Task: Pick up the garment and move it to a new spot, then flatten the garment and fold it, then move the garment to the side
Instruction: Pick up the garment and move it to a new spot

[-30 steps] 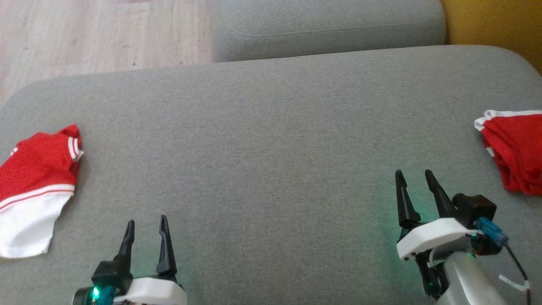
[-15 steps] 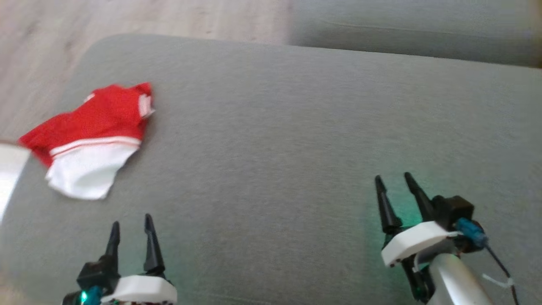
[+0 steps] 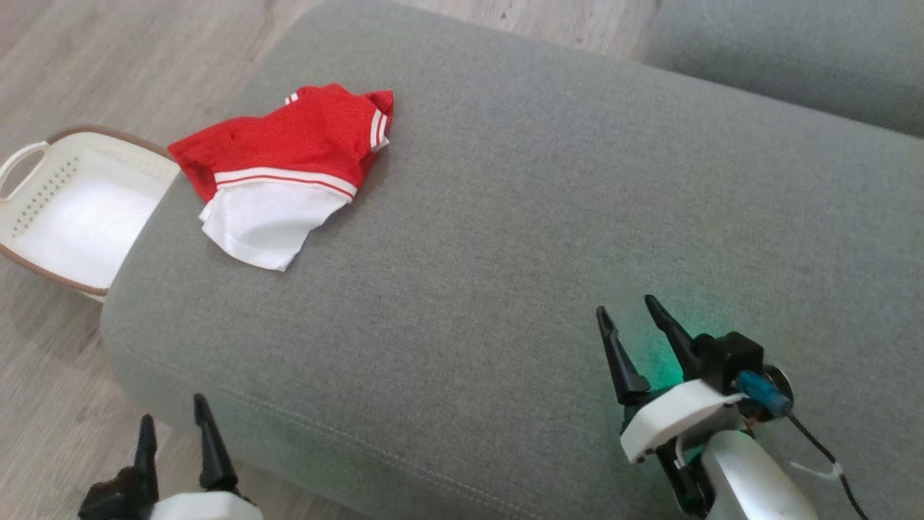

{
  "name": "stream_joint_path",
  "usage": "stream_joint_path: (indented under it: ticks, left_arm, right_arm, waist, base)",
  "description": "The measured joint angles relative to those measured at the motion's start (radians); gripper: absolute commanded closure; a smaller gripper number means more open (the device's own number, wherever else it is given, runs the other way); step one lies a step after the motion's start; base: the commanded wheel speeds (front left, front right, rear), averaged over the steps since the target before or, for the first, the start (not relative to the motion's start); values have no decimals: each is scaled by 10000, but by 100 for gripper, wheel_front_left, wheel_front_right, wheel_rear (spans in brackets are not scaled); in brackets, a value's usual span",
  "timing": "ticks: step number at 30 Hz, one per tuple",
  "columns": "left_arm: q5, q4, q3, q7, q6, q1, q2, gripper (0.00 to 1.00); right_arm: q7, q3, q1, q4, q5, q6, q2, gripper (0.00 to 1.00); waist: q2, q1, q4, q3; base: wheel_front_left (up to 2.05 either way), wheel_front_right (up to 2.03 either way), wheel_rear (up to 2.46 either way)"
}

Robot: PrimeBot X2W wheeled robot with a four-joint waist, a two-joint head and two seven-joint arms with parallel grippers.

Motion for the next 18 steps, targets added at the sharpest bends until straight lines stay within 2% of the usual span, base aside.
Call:
stream_joint_path:
  ticks: [7,13,18]
  left_arm:
    - [-138,420,792,0,-439,-593,-31,0]
    - [102,945,1825,0,-1005,-2570,-35,0]
    - [242,2238,2186,-2,-1522,-4269,608,0]
  right_arm:
    - [0,303,-362,-38,-378,0,-4,0]
    - [-2,466,-989,-408,-872,0,-17,0]
    - [-2,531,-1577,-947,-1149,0,-174,0]
  waist:
    - [0,0,-312,536]
    - [0,1,-803,1387]
    - [0,2,-1212,2242]
  base:
    - [0,0,0]
    - [0,0,0]
    - [0,0,0]
